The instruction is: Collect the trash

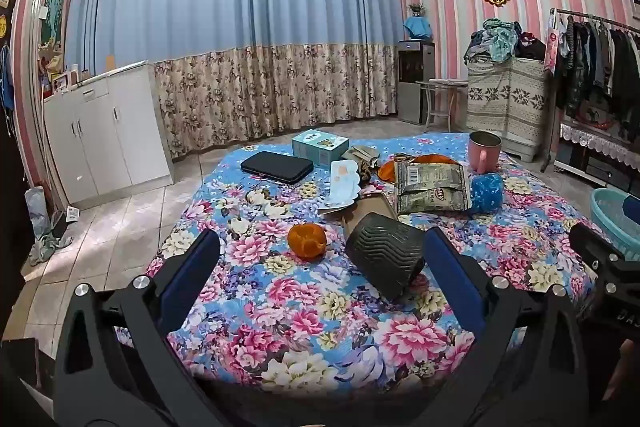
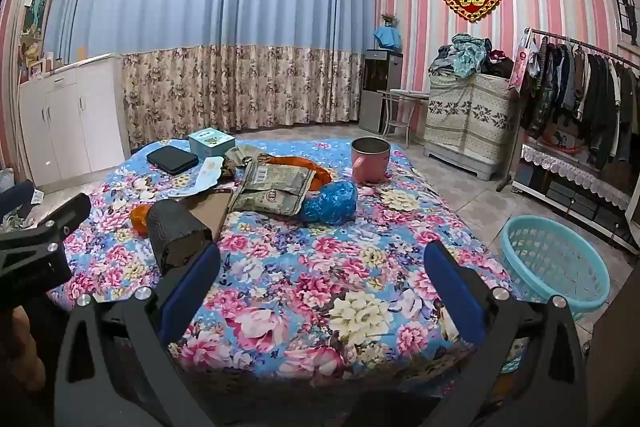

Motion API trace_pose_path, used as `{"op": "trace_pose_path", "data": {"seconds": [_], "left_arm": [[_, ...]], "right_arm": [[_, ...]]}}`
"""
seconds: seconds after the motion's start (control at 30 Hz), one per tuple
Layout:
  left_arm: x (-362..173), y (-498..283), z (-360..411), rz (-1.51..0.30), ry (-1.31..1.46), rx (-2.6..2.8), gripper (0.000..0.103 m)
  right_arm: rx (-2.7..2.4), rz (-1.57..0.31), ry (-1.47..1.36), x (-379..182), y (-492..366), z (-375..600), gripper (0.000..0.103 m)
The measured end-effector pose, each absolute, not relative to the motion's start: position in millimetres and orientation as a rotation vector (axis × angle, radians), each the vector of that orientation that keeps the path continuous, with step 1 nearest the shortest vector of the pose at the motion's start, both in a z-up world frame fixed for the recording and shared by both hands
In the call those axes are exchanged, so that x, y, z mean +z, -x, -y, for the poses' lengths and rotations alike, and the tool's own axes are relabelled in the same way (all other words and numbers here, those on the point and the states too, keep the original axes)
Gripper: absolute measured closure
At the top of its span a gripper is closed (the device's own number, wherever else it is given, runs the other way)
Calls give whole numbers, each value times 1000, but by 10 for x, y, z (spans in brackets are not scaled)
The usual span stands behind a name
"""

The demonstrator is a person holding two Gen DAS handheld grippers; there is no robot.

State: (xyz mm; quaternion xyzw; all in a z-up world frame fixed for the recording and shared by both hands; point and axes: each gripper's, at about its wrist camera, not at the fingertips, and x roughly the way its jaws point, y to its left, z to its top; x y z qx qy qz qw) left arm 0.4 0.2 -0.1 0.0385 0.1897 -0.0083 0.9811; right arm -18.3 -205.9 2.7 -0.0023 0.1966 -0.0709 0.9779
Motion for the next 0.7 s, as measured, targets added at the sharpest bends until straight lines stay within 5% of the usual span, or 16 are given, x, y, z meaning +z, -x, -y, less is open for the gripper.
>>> {"op": "trace_pose_path", "data": {"seconds": [0.7], "left_arm": [[3,31,51,-368,-74,-20,5]], "right_arm": [[-148,-397,24,45,186,2035,4]]}}
